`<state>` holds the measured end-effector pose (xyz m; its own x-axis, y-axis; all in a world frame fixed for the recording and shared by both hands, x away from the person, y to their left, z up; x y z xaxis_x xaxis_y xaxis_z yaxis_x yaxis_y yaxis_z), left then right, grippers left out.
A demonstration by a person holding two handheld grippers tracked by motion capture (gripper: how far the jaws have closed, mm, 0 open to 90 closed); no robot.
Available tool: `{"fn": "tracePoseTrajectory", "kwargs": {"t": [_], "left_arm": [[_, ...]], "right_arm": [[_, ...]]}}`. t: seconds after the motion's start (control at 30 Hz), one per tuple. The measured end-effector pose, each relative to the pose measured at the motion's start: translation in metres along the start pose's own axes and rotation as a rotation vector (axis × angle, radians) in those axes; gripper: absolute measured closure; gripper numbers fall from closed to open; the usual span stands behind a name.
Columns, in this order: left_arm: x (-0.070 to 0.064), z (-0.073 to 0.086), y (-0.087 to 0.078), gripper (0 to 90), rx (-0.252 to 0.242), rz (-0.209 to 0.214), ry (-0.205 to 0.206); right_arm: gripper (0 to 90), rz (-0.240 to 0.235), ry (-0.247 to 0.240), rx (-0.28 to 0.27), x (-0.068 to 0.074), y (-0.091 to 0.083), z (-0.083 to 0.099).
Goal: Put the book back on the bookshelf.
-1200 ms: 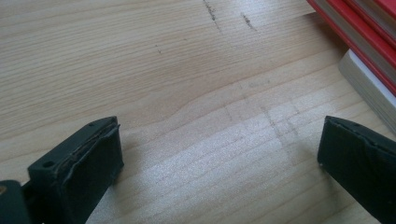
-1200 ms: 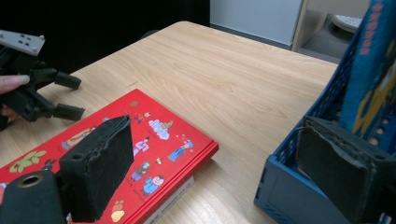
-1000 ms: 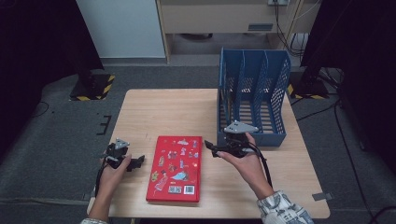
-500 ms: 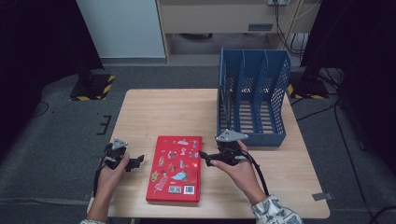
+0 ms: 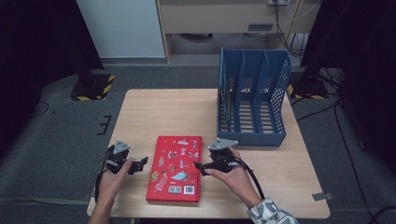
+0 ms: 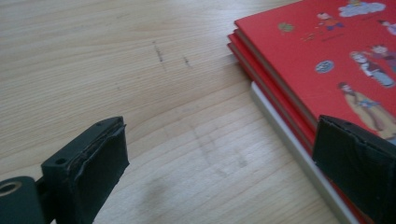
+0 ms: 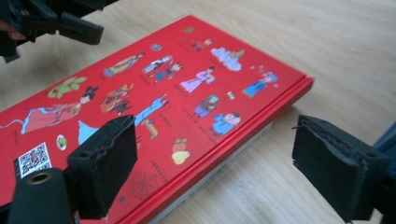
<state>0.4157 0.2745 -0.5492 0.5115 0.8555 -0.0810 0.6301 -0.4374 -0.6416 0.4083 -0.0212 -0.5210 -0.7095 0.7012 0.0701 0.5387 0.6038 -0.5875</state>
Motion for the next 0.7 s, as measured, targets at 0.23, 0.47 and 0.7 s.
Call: {"fn": "tracePoseTrajectory", "kwargs": {"t": [0.23,0.47,0.7], "left_arm": [[-0.016,-0.005,0.001,2.5,-0.017,0.023,0.024],[-0.026,-0.008,0.006,2.4,-0.011,0.052,0.047],[-0.034,-0.007,0.011,2.8,0.001,0.108,0.046]], "right_arm": [[10.9,-0.014,-0.006,0.035,0.005,0.006,0.008],[8.8,-0.034,-0.026,0.065,0.010,0.011,0.013],[8.8,-0.033,-0.031,0.089,0.013,0.018,0.019]]}}
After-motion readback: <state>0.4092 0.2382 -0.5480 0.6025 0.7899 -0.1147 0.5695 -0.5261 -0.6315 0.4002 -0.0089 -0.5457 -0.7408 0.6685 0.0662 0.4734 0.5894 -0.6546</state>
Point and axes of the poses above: each handheld gripper's, and its own axes: y roughly forward along the jaws, z roughly out of its underside, x roughly to its left, the point moved 7 cm from there along y, roughly forward along the jaws, and after that the axes turned 6 degrees about z, right-handed, at the moved point
